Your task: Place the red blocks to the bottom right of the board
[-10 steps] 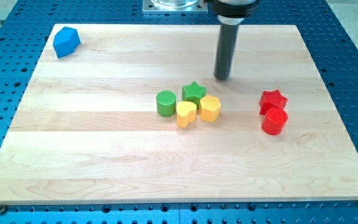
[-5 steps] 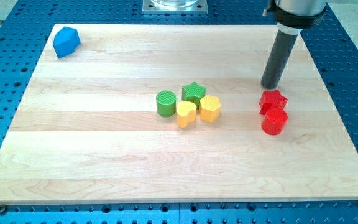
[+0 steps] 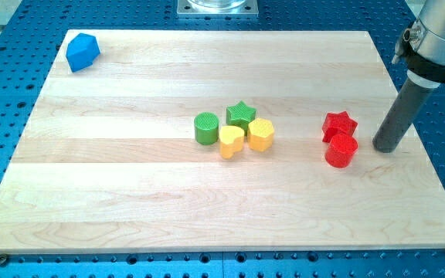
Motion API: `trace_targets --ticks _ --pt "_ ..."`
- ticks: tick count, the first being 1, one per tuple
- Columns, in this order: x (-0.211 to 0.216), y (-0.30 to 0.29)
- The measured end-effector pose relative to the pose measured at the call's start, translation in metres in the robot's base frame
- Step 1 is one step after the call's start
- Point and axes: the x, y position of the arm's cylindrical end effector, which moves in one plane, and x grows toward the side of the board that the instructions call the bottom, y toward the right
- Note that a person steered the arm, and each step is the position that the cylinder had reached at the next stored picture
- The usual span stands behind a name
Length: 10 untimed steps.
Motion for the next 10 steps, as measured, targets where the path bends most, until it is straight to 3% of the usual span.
trace_targets --ticks 4,6,9,10 --pt "0.031 -0.023" --pt "0.132 -0.043" --pt "0.072 -0.092" --pt "0.020 -0.088"
